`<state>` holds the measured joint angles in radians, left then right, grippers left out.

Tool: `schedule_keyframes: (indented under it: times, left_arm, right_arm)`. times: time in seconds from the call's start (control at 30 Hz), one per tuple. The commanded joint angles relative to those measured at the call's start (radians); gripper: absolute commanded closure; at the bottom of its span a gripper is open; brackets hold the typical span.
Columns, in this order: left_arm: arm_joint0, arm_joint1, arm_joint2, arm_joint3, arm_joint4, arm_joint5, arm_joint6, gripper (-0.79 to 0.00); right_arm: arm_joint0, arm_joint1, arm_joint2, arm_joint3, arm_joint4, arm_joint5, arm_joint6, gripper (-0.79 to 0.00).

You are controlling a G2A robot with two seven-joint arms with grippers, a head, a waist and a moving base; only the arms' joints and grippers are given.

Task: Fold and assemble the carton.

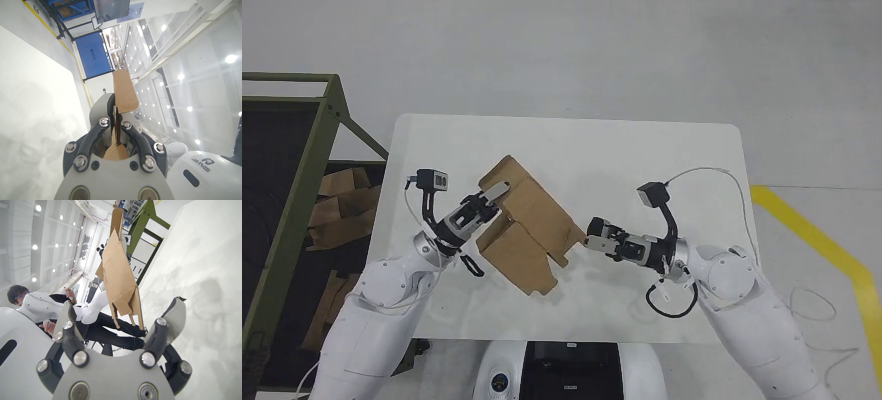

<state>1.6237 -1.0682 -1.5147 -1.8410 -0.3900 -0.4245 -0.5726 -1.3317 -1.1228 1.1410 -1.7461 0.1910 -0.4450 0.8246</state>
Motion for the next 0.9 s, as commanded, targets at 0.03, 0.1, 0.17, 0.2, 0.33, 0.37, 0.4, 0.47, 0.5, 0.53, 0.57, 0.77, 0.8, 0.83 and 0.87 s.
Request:
schedule_keyframes:
  times: [0.03, 0.1, 0.17, 0.2, 0.33, 0.37, 0.4, 0.47, 0.5, 0.53, 0.57, 0.77, 0.8, 0.83, 0.87]
  left_arm:
    - [0.009, -0.003, -0.009, 0.001, -0.011, -0.004, 0.043, 0.000]
    - [0.013, -0.004, -0.012, -0.004, -0.006, -0.005, 0.058, 0.000]
    - [0.013, -0.004, -0.012, -0.004, -0.006, -0.005, 0.058, 0.000]
    - [0.013, -0.004, -0.012, -0.004, -0.006, -0.005, 0.058, 0.000]
    - [0.013, -0.004, -0.012, -0.004, -0.006, -0.005, 0.058, 0.000]
    - [0.013, -0.004, -0.012, -0.004, -0.006, -0.005, 0.058, 0.000]
    - [0.013, -0.004, -0.012, -0.004, -0.006, -0.005, 0.058, 0.000]
    - [0.013, -0.004, -0.012, -0.004, -0.006, -0.005, 0.058, 0.000]
    - [0.010, -0.005, -0.012, -0.003, -0.006, 0.006, 0.075, 0.000]
    - [0.005, -0.007, -0.010, -0.004, -0.013, 0.013, 0.094, 0.000]
    - [0.001, -0.009, -0.008, -0.005, -0.022, 0.017, 0.110, 0.000]
    - [-0.017, -0.021, -0.002, 0.001, -0.103, 0.028, 0.204, 0.000]
    - [-0.018, -0.022, 0.000, 0.002, -0.113, 0.032, 0.217, 0.000]
    - [-0.020, -0.024, 0.000, 0.003, -0.118, 0.035, 0.234, 0.000]
    - [-0.022, -0.026, 0.000, 0.004, -0.124, 0.039, 0.252, 0.000]
  right_arm:
    - [-0.019, 0.003, 0.021, -0.009, -0.002, -0.002, -0.030, -0.785]
    - [-0.034, 0.004, 0.028, -0.011, 0.013, 0.008, -0.041, -0.785]
    - [-0.034, 0.004, 0.028, -0.011, 0.013, 0.008, -0.041, -0.785]
    - [-0.034, 0.004, 0.028, -0.011, 0.013, 0.008, -0.041, -0.785]
    - [-0.034, 0.004, 0.028, -0.011, 0.013, 0.008, -0.041, -0.785]
    - [-0.034, 0.004, 0.028, -0.011, 0.013, 0.008, -0.041, -0.785]
    - [-0.034, 0.004, 0.028, -0.011, 0.013, 0.008, -0.041, -0.785]
    - [-0.034, 0.004, 0.028, -0.011, 0.013, 0.008, -0.041, -0.785]
    - [-0.034, 0.004, 0.028, -0.011, 0.013, 0.008, -0.041, -0.785]
    - [-0.034, 0.004, 0.028, -0.011, 0.013, 0.008, -0.041, -0.785]
    - [-0.038, 0.004, 0.026, -0.016, 0.008, 0.013, -0.052, -0.785]
    - [-0.057, 0.004, 0.020, -0.033, -0.003, -0.001, -0.070, -0.785]
    - [-0.058, 0.004, 0.017, -0.033, -0.003, -0.003, -0.071, -0.785]
    - [-0.057, 0.003, 0.013, -0.031, -0.002, -0.004, -0.072, -0.785]
    - [-0.054, 0.003, 0.009, -0.028, -0.002, -0.003, -0.073, -0.785]
